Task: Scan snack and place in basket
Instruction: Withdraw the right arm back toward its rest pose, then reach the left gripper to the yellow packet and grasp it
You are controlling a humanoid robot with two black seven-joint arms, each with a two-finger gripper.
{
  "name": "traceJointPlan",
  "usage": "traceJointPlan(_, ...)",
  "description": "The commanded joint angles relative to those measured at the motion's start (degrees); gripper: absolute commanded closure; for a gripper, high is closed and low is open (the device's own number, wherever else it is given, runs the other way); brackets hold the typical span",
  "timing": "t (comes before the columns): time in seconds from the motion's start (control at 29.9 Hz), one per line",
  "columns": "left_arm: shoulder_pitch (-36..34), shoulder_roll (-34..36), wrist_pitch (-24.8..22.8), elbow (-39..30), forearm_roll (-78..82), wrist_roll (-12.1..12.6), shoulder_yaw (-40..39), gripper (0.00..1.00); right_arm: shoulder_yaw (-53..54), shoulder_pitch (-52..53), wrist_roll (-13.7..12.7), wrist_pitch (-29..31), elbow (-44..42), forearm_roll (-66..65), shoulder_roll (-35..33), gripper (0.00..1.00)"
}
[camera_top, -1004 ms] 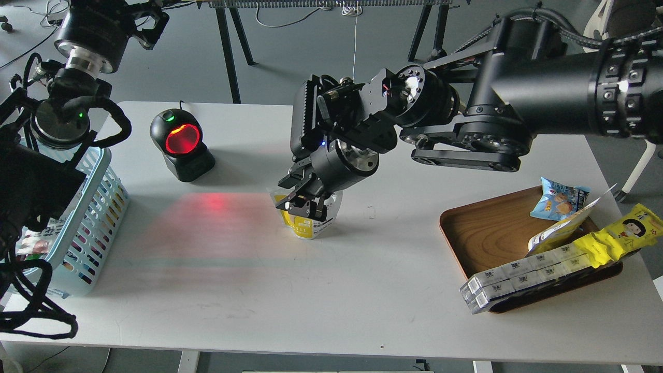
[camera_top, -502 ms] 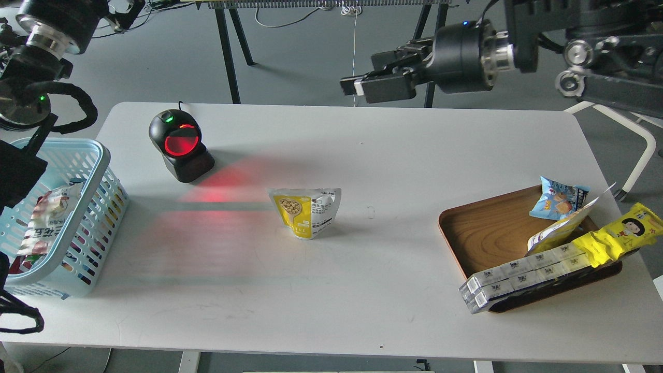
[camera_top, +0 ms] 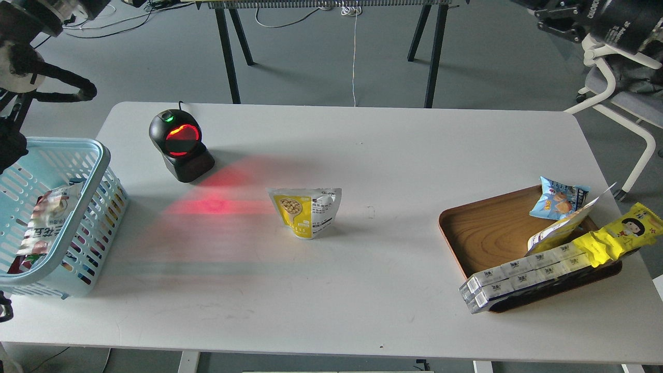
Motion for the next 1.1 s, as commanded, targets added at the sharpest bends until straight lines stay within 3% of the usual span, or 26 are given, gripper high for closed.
traceJointPlan(0.0,0.25,3.58,0.02,-10.75,9.75,-0.12,0.37,0.01,0.42,-3.02,0.01,0.15,-3.2,10.76,-0.53,0.01)
traceJointPlan(0.33,0.51,7.55,0.02,-29.31,39.89,-0.03,4.32,0.03,1.03,-12.6,0.01,2.61,-10.41,37.74,4.3,0.01)
traceJointPlan(0.5,0.51,6.41,0.02,-37.4,57.28,0.05,4.93,0.03,7.7,-17.6,0.01,2.61,-16.73,48.49,10.88,0.01)
traceJointPlan(0.8,0.51,1.4,0.02,-40.14,84.11,-0.3,13.72,0.04,30.99,-33.86,0.01,4.46,-24.12,48.32,19.15,0.01)
traceJointPlan(1.07,0.43,-1.24,0.02,-40.14,95.46,-0.47,19.17,0.05,35.14,-37.04,0.01,8.23,-30.01,48.23,23.9,0.01)
